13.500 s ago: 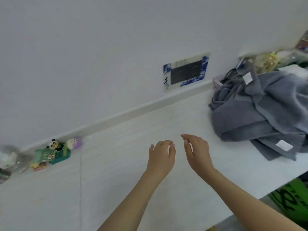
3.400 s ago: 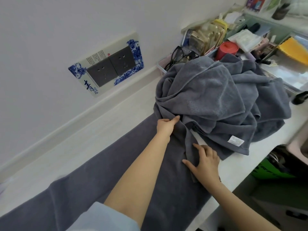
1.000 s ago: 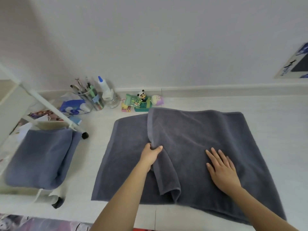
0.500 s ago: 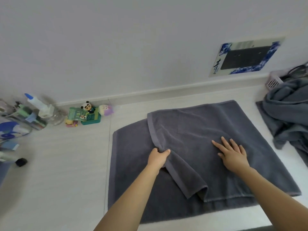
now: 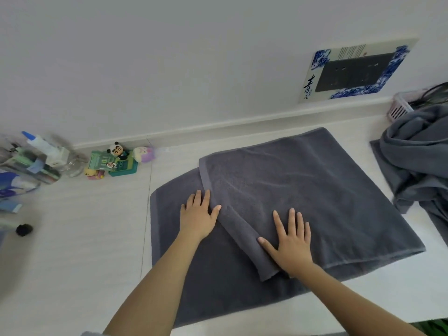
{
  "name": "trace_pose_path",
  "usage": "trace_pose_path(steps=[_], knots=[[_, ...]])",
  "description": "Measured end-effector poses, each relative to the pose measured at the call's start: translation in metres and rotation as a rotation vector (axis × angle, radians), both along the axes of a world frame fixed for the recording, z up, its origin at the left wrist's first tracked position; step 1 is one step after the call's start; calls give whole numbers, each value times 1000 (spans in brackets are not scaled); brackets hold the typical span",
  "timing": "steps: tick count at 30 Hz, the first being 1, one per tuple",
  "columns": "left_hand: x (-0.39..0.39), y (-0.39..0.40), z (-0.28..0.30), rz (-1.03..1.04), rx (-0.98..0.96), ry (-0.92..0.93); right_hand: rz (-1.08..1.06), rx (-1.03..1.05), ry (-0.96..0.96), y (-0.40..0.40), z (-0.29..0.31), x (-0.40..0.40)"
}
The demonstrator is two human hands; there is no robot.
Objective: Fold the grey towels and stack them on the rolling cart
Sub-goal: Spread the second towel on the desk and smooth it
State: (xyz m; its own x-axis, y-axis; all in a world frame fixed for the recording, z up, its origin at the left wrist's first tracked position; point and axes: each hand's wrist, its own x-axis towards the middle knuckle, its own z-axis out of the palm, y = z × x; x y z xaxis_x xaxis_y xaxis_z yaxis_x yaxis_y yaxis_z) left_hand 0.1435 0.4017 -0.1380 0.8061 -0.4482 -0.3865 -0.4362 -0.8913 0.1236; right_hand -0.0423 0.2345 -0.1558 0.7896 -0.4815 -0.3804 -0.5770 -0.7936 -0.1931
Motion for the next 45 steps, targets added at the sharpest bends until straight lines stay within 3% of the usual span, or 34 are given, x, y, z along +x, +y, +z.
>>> trace_pose_path(steps=[7, 12, 17, 20, 24, 28, 31, 37, 42, 45], knots=[[-16, 44, 17, 8, 87, -194, 376, -48, 119, -42, 12, 45], [-29, 53, 26, -13, -8, -66, 428, -283, 216, -44, 33, 91], [-30, 60, 21, 36, -172, -122, 145, -302, 44, -6, 40, 86], [-16, 69, 14, 191, -296, -199, -178, -168, -80, 15, 40, 59], [11, 71, 11, 439, -308, -27, -618, -9, -146, 27, 37, 22], [34, 70, 9, 534, -247, -7, -888, 246, -342, 29, 34, 2], [42, 68, 10, 530, -427, 70, -1074, 485, -461, 29, 36, -2], [38, 53, 50, 527, -807, 133, -1207, 938, -607, 28, 63, 3], [31, 71, 84, 805, -1313, 366, -1173, 1113, -890, 38, 110, -25], [15, 97, 78, 932, -1205, 445, -1144, 1030, -707, 54, 105, -49]])
